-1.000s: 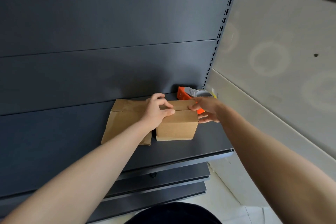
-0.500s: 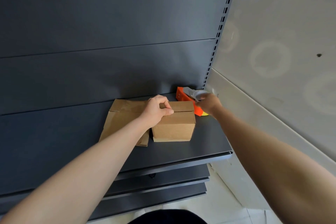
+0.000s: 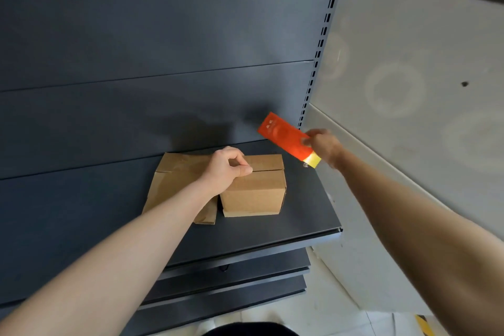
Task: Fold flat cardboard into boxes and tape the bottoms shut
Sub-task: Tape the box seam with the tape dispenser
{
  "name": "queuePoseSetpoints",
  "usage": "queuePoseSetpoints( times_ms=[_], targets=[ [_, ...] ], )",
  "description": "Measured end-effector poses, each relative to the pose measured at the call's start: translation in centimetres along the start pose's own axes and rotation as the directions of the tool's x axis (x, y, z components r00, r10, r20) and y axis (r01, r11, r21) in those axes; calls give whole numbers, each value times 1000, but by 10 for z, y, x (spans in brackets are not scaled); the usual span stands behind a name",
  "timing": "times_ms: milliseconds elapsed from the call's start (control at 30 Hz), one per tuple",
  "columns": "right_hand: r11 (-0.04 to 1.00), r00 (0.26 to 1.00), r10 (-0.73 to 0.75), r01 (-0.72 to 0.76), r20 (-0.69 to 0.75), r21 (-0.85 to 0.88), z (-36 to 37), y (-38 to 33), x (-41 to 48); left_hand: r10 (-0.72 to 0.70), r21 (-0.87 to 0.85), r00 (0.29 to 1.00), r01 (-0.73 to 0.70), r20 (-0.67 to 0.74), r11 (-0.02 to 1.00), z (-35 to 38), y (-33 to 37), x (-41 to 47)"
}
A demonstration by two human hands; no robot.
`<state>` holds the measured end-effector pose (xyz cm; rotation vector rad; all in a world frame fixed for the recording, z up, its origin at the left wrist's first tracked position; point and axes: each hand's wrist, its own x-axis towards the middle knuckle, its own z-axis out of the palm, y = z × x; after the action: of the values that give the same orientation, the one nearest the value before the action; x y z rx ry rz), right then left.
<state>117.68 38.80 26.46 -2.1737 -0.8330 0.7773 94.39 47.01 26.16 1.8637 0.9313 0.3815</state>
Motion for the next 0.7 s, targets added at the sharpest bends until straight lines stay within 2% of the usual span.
queuePoseSetpoints(
  times_ms=[100,167,233,300,467,567,700],
  targets=[
    [961,996,-37,58,-79,270,-26,-19,-21,5,9,1000,-5,16,1000,-2,0,1],
    [939,991,-53,91,-123,331,-38,-32,-34,13,19,1000,-13,25,1000,-3,-1,2],
    [902,992,-93,123,-91,414,-46,-43,-46,26,25,999,-27,28,999,-3,-1,3],
    [862,988,-154,133,4,489,-46,-50,-54,31,28,999,-31,13,999,-3,-1,3],
    [865,981,-120,28,152,501,-21,-50,-59,35,-14,999,-35,-14,999,-2,-5,2],
    [861,988,-58,-23,143,508,-14,-49,-61,30,-50,999,-31,-23,998,-4,-7,-1],
    [870,991,-54,-14,123,492,-17,-49,-61,17,31,996,-19,86,999,-14,-4,0]
  ],
)
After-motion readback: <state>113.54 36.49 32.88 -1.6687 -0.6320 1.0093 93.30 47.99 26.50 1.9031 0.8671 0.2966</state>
